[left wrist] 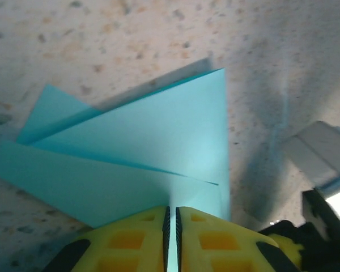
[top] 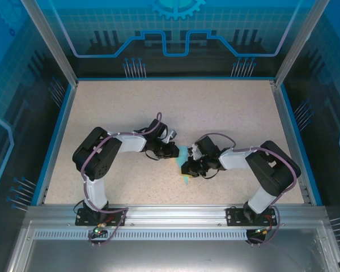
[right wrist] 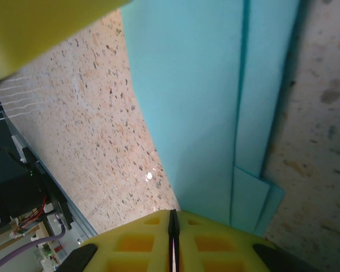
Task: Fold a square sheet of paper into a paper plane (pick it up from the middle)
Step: Fold the wing for the fifth time at the center of the table.
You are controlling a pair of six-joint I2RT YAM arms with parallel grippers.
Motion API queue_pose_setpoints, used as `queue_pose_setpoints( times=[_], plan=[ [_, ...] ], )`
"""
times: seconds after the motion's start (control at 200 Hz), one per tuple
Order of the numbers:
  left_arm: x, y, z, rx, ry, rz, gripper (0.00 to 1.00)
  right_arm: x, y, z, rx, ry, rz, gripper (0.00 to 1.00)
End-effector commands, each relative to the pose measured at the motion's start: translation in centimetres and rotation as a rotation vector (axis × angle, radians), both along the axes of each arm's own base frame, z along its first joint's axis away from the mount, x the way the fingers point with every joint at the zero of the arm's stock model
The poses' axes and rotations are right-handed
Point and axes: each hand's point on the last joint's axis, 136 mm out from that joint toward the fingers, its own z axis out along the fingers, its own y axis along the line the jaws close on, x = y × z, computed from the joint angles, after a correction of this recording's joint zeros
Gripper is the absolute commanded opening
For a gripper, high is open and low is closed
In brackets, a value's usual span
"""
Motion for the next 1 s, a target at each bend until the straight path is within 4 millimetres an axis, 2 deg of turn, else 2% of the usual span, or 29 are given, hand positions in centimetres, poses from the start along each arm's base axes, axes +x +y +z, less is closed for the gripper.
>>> queue_pose_setpoints(
  times=[0.0, 0.08, 0.21, 0.39, 0.455, 0.545, 0.69, 0.765, 0.995],
  plan=[
    [-0.7, 0.8, -1.6, 0.059, 0.023, -0.005, 0.14, 0.2, 0.1, 0.6, -0.049, -0.010, -0.025, 0.12],
    [-0.9, 1.0, -1.9, 0.067, 0.028, -0.010, 0.14, 1.2, 0.4, 1.6, -0.059, -0.042, -0.038, 0.12],
    [-1.2, 1.0, -2.2, 0.068, 0.035, -0.017, 0.13, 2.6, 1.1, 1.9, -0.065, -0.059, -0.055, 0.11],
    [-1.1, 0.8, -2.0, 0.060, 0.037, -0.021, 0.13, 3.0, 1.4, -0.4, -0.078, -0.015, -0.063, 0.10],
    [-1.0, 0.8, -1.9, 0.063, 0.034, -0.021, 0.13, 2.5, 1.0, -1.4, -0.090, 0.012, -0.063, 0.11],
    [-0.9, 1.1, -1.9, 0.079, 0.030, -0.013, 0.13, 1.6, 0.7, -1.7, -0.087, 0.029, -0.063, 0.11],
    [-0.7, 1.6, -2.2, 0.113, 0.033, 0.008, 0.13, 0.2, 0.5, 0.2, -0.021, 0.001, -0.068, 0.14],
    [-0.7, 1.5, -2.3, 0.109, 0.039, 0.012, 0.13, -1.4, -0.4, 0.0, -0.057, 0.012, -0.057, 0.15],
    [-0.5, 1.3, -2.2, 0.105, 0.045, 0.013, 0.14, -6.3, -1.0, -0.9, -0.090, 0.036, 0.036, 0.17]
  ],
)
